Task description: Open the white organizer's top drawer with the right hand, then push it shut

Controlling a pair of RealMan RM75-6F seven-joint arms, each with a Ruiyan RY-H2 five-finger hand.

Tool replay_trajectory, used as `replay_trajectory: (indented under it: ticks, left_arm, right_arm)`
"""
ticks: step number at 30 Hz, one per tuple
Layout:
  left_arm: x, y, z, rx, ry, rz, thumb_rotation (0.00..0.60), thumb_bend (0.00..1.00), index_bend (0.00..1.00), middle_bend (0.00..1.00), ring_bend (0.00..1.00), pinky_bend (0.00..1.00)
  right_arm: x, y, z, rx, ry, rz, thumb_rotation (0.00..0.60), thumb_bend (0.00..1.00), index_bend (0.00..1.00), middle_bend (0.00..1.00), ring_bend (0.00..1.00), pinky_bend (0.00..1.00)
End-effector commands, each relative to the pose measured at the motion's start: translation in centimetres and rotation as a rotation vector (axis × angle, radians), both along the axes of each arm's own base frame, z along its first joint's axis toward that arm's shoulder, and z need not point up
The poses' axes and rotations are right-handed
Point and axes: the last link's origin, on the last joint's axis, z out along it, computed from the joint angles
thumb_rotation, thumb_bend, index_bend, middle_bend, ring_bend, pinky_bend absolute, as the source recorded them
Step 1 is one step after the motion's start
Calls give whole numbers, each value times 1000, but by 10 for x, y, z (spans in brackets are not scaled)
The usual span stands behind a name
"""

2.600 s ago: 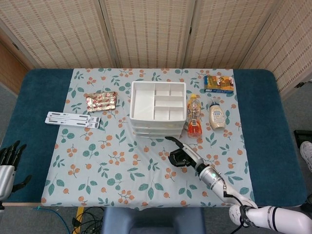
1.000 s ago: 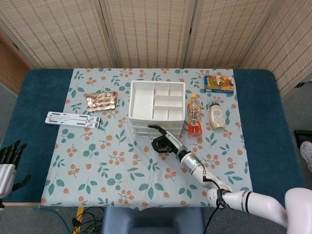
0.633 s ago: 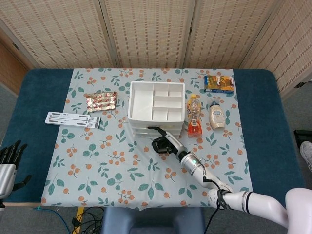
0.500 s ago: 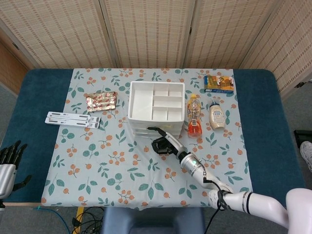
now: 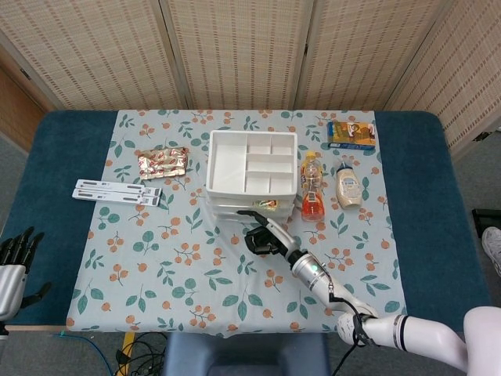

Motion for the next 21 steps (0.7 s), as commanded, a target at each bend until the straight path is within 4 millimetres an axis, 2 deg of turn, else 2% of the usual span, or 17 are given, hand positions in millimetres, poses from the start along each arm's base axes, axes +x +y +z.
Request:
replay_trajectory:
  ticks: [1, 9, 17, 21]
  left_arm:
    - [0, 0, -1, -4, -2, 0, 600, 214, 72, 19, 74, 79]
    - [0, 1, -3, -11, -7, -5, 600, 214, 72, 19, 74, 79]
    - [3, 2, -5, -13, -15, -22, 600, 214, 72, 18, 74, 79]
    - [2, 2, -5, -14, -17, -19, 600, 214, 72, 19, 74, 79]
  right_arm:
    - [-2, 2, 1, -1, 1, -2, 600, 568, 195, 776, 885, 986]
    - [-12, 12, 4, -3, 12, -5, 600, 579, 115, 776, 885, 986]
    - [-18, 21, 6, 0, 34, 7, 600, 588, 106, 776, 886, 987]
    - [-19, 33, 16, -10, 81, 71, 600, 589, 102, 776, 886, 986]
